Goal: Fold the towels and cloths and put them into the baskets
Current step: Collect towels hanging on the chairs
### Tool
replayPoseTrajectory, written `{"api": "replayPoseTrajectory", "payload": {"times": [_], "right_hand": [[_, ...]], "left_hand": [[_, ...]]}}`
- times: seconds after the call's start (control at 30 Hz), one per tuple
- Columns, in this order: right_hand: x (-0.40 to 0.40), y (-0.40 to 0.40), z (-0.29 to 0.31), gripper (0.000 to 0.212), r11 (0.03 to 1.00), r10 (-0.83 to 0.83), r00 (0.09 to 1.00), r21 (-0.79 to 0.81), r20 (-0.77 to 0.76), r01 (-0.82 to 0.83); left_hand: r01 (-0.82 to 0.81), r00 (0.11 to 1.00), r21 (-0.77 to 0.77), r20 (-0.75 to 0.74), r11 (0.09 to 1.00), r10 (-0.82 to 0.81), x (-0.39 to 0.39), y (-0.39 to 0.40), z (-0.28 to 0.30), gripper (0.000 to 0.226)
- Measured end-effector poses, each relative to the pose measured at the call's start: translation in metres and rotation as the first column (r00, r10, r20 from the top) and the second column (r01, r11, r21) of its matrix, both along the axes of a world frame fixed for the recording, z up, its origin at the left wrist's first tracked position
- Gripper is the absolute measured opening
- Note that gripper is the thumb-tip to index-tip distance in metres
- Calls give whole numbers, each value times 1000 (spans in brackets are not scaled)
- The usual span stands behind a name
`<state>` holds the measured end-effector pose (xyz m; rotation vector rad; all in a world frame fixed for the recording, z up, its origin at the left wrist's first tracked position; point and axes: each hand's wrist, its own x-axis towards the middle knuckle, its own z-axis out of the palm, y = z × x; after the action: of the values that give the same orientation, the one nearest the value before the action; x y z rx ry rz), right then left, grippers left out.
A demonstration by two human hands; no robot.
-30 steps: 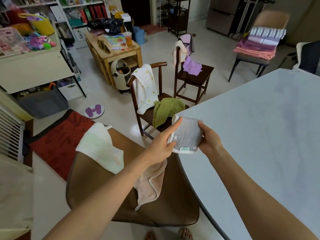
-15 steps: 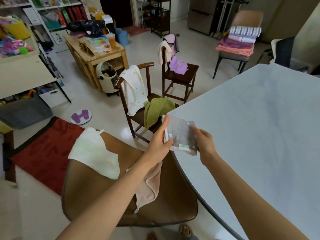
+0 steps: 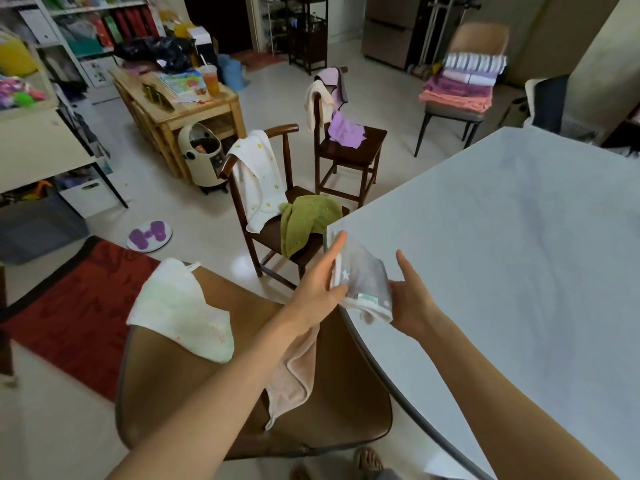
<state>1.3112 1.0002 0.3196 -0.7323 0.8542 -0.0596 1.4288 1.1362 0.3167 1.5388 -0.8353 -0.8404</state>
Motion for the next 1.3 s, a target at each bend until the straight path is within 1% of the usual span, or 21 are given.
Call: {"api": "replayPoseTrajectory", "payload": {"times": [0.03, 0.1, 0.17, 0.2, 0.23, 0.3, 0.33, 0.4, 0.43, 0.5, 0.6, 0.7, 0.8, 0.87, 0.93, 1.0, 1.03, 1.1, 1.13, 1.2, 1.3], "right_hand": [[-1, 2, 2, 72, 997, 8, 997, 70, 75, -13], [2, 6, 5, 55, 994, -50, 985, 103, 166, 33], [8, 5, 1, 36, 993, -112, 986, -13, 120, 114], [12, 0, -5, 31, 974, -150, 988, -167, 30, 153], [14, -6, -11, 29, 922, -199, 978, -352, -68, 163], [13, -14, -23, 32, 742, -255, 949, -667, -188, 67], [9, -17, -30, 35, 645, -258, 939, -764, -226, -7], [-1, -20, -44, 37, 480, -264, 911, -862, -317, -160], [-9, -22, -52, 36, 441, -275, 892, -872, -358, -214], [-28, -30, -69, 37, 441, -297, 869, -864, -395, -242], [-63, -51, -94, 33, 522, -316, 846, -823, -430, -224], [-99, -77, -109, 21, 646, -352, 803, -746, -481, -163], [-130, -90, -113, 33, 814, -265, 806, -571, -530, -108], [-151, -96, -119, 37, 863, -270, 818, -504, -508, -29], [-173, -107, -127, 31, 829, -405, 807, -545, -431, 125], [-196, -121, -129, 30, 688, -583, 740, -688, -336, 230], [-212, -130, -129, 36, 600, -647, 701, -767, -299, 227], [-237, -140, -127, 46, 446, -699, 669, -885, -251, 135], [-253, -144, -128, 49, 401, -724, 641, -912, -256, 88], [-278, -147, -132, 56, 392, -754, 576, -920, -314, 11], [-313, -152, -149, 65, 459, -736, 499, -879, -457, -128]], "left_hand": [[42, 999, 16, 22, 999, -42, -1, -1, 4, 81], [98, 992, 68, 73, 993, -103, -4, -4, 10, 81], [121, 983, 118, 122, 986, -136, -3, -6, 9, 81], [129, 978, 152, 144, 980, -151, -1, -5, 4, 82], [132, 972, 197, 167, 972, -166, 0, -5, -1, 84], [126, 963, 295, 192, 947, -187, -4, -4, -14, 88], [116, 964, 339, 190, 934, -189, -9, -6, -21, 88], [104, 953, 404, 221, 909, -208, -22, -12, -28, 86], [102, 940, 438, 250, 893, -230, -29, -17, -31, 84], [116, 919, 499, 274, 859, -283, -45, -31, -41, 81], [171, 905, 546, 242, 821, -349, -69, -58, -64, 87], [215, 888, 581, 219, 785, -405, -91, -96, -82, 86], [278, 877, 573, 175, 771, -447, -112, -132, -98, 83], [363, 863, 545, 110, 756, -493, -129, -157, -108, 83], [434, 846, 511, 50, 742, -530, -147, -183, -116, 84], [484, 831, 485, 6, 729, -556, -163, -211, -124, 86], [510, 812, 483, 1, 712, -583, -176, -227, -127, 88], [547, 767, 493, 28, 676, -641, -199, -251, -127, 89], [567, 737, 499, 47, 655, -674, -217, -265, -127, 87], [594, 681, 521, 81, 614, -728, -248, -285, -127, 87], [619, 536, 599, 150, 508, -831, -290, -306, -135, 88]]}}
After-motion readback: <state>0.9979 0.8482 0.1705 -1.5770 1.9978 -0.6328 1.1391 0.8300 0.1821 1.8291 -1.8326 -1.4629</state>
